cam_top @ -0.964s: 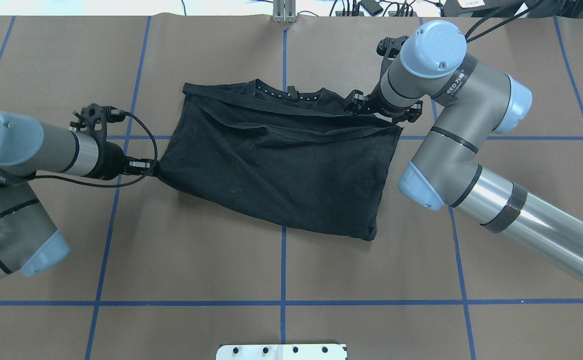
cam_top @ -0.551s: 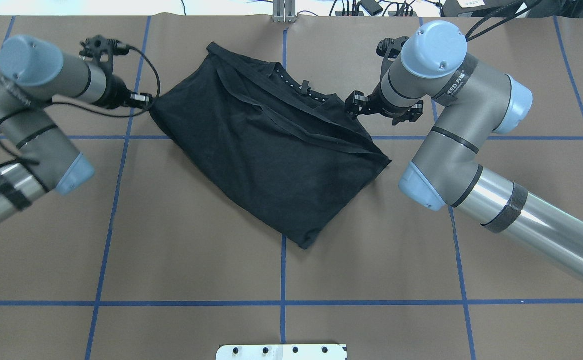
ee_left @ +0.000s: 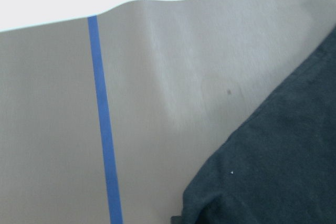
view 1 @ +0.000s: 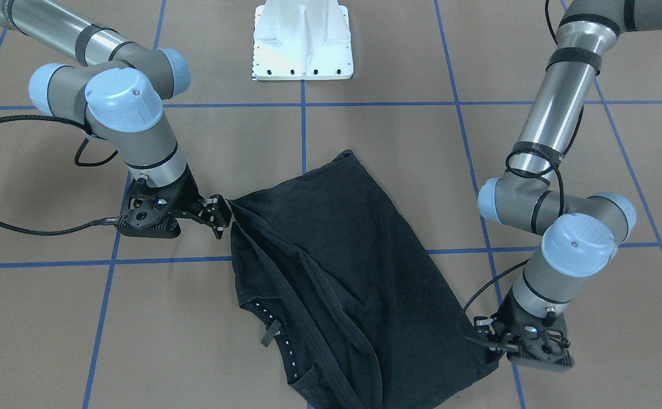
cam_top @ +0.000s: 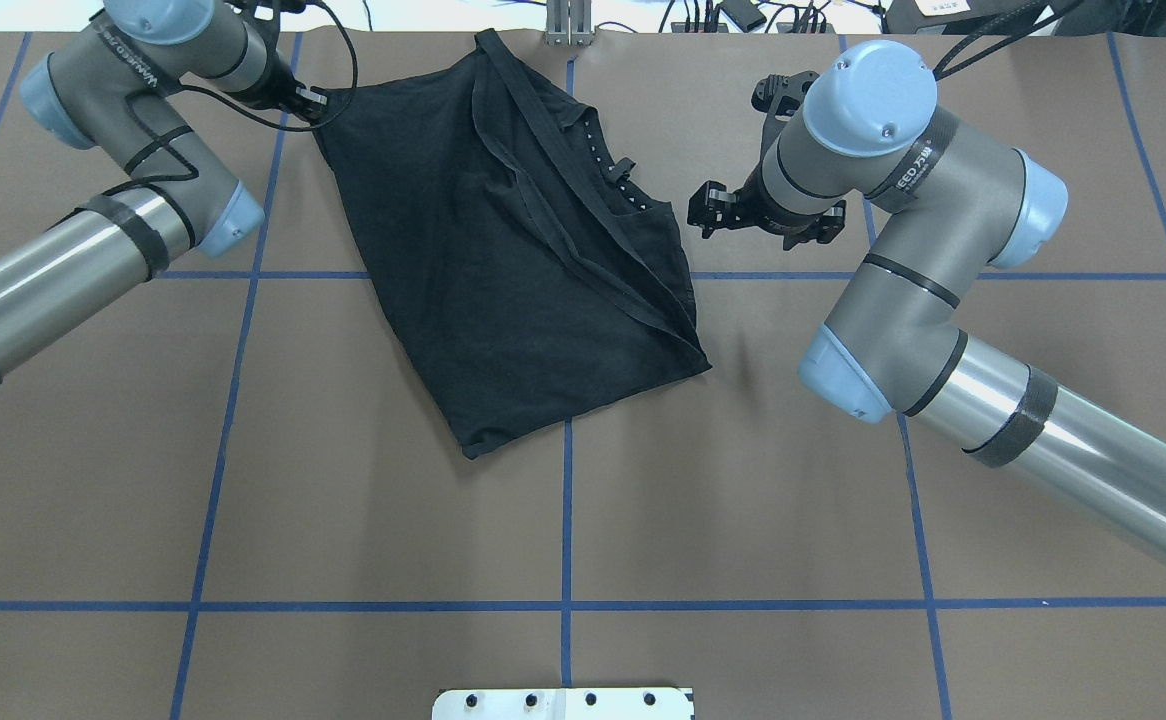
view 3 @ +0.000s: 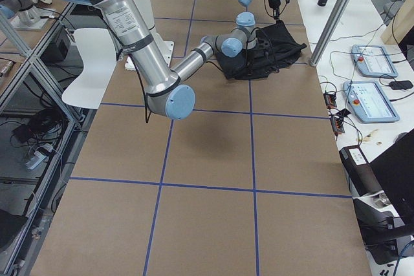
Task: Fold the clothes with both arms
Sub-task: 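Raise the left gripper away while the right gripper moves to the collar edge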
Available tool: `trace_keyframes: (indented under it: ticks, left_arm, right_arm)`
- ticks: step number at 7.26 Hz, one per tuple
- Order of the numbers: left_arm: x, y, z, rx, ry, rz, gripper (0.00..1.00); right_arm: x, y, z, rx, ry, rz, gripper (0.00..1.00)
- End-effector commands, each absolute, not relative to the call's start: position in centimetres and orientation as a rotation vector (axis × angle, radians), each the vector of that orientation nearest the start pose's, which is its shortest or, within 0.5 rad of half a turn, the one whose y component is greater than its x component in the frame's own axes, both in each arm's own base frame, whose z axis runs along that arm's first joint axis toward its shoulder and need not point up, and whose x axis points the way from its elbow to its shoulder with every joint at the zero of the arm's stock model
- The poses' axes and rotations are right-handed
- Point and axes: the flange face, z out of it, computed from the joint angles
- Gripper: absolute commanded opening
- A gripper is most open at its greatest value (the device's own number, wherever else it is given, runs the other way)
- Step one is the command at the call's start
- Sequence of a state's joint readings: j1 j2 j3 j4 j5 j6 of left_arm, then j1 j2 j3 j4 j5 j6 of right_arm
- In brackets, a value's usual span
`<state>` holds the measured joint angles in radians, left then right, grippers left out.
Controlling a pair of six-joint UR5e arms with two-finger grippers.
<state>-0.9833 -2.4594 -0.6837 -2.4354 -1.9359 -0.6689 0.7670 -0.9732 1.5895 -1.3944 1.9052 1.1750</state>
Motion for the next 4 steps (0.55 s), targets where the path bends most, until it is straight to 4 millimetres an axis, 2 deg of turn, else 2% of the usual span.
trace_keyframes:
  ticks: [1,2,4]
  left_arm:
    - [36.3,-79.1,39.9,0.539,0.798,0.112,0.50]
    - [33.3,-80.0,38.1,0.565,0.825,0.145,1.00]
    - [28.9,-80.9,36.5,0.564,0.824,0.206,1.00]
  right_arm:
    - [-43.2,-55.6,28.5,0.165,-0.828,0.216,0.99]
    - [-43.2,-55.6,28.3,0.167,-0.830,0.215,0.99]
    - [-44.0,-55.3,28.6,0.159,-0.824,0.209,0.99]
